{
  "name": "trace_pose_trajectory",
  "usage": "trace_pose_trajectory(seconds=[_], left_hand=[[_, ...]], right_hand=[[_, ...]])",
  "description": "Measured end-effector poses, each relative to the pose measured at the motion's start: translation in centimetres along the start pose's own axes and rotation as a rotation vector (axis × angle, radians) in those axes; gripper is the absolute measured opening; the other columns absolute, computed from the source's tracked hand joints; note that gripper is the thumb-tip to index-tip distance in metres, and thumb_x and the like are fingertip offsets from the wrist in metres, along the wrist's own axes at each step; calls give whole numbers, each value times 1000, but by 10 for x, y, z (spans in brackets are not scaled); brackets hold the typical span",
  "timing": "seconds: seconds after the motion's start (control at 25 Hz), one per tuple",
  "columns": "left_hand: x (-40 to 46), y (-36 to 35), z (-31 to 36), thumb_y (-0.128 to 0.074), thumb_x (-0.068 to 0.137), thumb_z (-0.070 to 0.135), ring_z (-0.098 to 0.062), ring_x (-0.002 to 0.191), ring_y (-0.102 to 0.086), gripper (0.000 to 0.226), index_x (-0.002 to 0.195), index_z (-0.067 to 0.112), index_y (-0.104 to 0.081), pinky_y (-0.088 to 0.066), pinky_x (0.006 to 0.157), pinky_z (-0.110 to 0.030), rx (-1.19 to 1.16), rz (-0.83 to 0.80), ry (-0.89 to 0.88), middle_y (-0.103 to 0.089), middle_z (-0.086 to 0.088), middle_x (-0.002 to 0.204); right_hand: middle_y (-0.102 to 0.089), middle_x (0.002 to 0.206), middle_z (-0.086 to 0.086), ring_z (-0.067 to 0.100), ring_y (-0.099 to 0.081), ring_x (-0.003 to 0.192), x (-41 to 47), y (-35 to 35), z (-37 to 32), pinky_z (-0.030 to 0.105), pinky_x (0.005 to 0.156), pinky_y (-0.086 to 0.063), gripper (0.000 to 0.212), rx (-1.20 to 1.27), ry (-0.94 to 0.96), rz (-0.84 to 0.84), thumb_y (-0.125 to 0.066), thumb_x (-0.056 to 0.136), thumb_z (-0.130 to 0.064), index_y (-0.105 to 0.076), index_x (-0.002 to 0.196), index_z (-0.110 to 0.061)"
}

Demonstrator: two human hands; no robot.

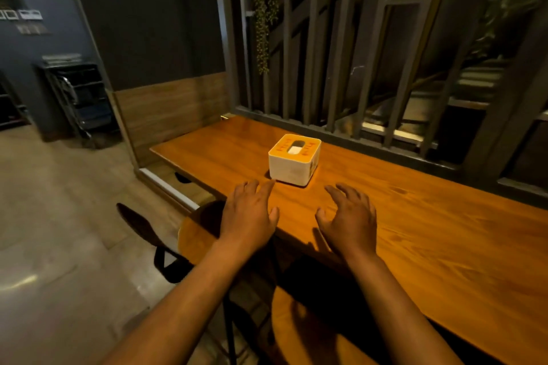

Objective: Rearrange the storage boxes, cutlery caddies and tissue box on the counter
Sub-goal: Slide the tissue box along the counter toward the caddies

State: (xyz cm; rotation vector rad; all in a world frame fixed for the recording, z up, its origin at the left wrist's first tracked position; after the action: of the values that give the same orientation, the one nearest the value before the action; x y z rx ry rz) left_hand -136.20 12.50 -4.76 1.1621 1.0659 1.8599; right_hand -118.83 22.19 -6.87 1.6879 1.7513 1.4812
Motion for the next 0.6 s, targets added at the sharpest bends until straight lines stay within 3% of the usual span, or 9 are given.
trace_pose_trajectory(seconds=[0.36, 0.6], left_hand=[[132, -46, -24, -53, 94, 39, -27, 133, -42, 58, 148, 29, -33, -42, 103, -44, -66, -76, 52, -46, -5, 145], [217, -87, -62, -50, 93, 46, -31, 123, -50, 56, 146, 32, -36, -47, 93, -42, -231, -144, 40, -54, -7, 137]], right_hand=[[-29, 157, 3, 26, -29, 141, 119, -68, -20, 41, 105, -40, 63, -18, -42, -176, -65, 87, -35, -39, 145, -32], [-26, 158, 7, 30, -36, 137, 162, -114, -40, 41, 100, -45, 67, -74, -157, -226, -64, 88, -33, -32, 146, -36]])
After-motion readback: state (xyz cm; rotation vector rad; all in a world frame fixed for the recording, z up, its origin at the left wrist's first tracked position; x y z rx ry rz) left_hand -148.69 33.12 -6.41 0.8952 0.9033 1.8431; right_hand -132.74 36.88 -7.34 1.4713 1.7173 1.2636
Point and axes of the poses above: each hand's wrist, its own x-axis towards the middle knuckle, its own y-axis out of the back of the hand, z = x × y, the point moved 2 cm from there along x, towards the middle knuckle
